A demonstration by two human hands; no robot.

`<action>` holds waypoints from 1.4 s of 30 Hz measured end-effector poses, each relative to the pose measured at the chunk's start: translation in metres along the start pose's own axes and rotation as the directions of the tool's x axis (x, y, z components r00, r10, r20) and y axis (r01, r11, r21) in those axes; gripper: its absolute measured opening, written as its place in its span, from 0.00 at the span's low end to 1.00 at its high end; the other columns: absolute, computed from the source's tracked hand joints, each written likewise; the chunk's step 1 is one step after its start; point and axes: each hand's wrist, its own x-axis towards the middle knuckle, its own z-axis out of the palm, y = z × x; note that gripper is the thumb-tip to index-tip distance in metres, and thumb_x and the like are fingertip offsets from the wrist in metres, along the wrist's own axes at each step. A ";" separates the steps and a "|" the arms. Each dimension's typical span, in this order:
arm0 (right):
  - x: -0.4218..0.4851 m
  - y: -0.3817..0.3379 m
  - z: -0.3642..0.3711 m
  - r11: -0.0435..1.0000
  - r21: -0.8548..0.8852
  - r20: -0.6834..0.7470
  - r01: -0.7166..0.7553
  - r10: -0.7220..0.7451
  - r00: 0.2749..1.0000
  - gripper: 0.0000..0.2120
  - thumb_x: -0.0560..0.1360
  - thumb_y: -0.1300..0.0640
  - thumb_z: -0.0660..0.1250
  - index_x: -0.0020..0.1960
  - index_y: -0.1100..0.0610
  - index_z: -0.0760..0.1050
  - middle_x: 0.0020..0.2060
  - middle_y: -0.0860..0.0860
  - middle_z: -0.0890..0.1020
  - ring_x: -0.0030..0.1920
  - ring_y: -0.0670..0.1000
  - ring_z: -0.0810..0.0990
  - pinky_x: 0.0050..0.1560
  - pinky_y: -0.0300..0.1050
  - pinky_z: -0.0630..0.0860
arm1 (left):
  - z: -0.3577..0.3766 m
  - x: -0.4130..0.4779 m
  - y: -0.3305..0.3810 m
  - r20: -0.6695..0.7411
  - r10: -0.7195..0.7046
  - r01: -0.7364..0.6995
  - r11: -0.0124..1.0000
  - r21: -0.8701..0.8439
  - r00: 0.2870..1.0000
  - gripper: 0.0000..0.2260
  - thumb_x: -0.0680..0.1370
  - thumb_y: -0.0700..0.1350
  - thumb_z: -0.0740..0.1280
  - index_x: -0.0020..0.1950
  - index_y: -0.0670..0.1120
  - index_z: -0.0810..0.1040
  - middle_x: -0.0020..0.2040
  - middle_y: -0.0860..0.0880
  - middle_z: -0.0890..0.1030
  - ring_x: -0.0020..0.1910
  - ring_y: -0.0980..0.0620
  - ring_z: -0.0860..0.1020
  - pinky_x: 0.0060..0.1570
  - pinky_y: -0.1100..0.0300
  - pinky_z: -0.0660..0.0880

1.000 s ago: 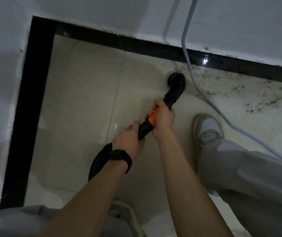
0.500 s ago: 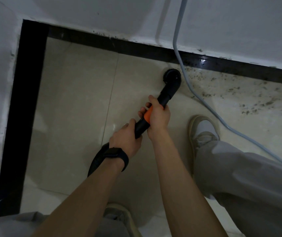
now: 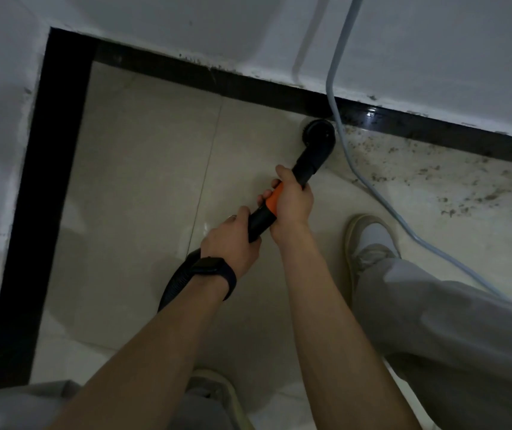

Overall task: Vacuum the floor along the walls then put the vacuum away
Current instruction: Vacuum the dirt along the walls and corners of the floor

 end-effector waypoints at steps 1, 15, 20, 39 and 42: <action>0.000 0.001 0.001 1.000 0.001 0.001 -0.002 0.002 1.000 0.07 0.77 0.61 0.72 0.49 0.58 0.74 0.30 0.51 0.76 0.23 0.48 0.73 0.26 0.43 0.75 | 0.000 0.000 -0.002 -0.005 0.004 -0.004 1.000 0.001 1.000 0.11 0.78 0.47 0.65 0.49 0.51 0.62 0.44 0.49 0.77 0.37 0.46 0.76 0.33 0.55 0.72; -0.036 0.059 -0.020 0.998 0.047 -0.078 -0.043 0.047 0.996 0.06 0.76 0.62 0.70 0.50 0.58 0.74 0.32 0.52 0.75 0.23 0.49 0.72 0.28 0.44 0.75 | 0.010 -0.042 -0.054 0.062 0.069 -0.075 0.992 0.102 0.996 0.12 0.76 0.50 0.66 0.49 0.52 0.62 0.42 0.51 0.75 0.34 0.48 0.73 0.31 0.57 0.67; -0.046 0.074 -0.058 0.988 0.147 -0.133 -0.045 0.064 0.989 0.07 0.77 0.59 0.71 0.49 0.58 0.73 0.28 0.51 0.75 0.23 0.50 0.72 0.26 0.43 0.73 | 0.033 -0.064 -0.053 0.146 0.148 -0.174 0.967 0.185 0.978 0.12 0.76 0.52 0.65 0.52 0.51 0.63 0.49 0.50 0.79 0.40 0.45 0.79 0.33 0.57 0.65; -0.007 0.007 -0.037 0.994 0.087 -0.010 -0.066 0.067 0.998 0.09 0.78 0.58 0.70 0.55 0.57 0.72 0.28 0.51 0.73 0.22 0.50 0.70 0.24 0.42 0.71 | 0.026 -0.017 -0.002 0.019 0.086 -0.088 0.983 0.160 0.996 0.13 0.76 0.51 0.66 0.54 0.49 0.64 0.48 0.48 0.78 0.40 0.41 0.78 0.33 0.55 0.65; -0.001 0.001 -0.032 0.995 0.074 0.004 -0.061 0.061 0.998 0.09 0.78 0.58 0.70 0.54 0.58 0.73 0.28 0.51 0.74 0.22 0.50 0.70 0.24 0.42 0.71 | 0.025 -0.010 0.002 0.012 0.076 -0.077 0.987 0.143 0.997 0.15 0.76 0.50 0.66 0.49 0.52 0.59 0.47 0.48 0.77 0.38 0.42 0.76 0.32 0.56 0.64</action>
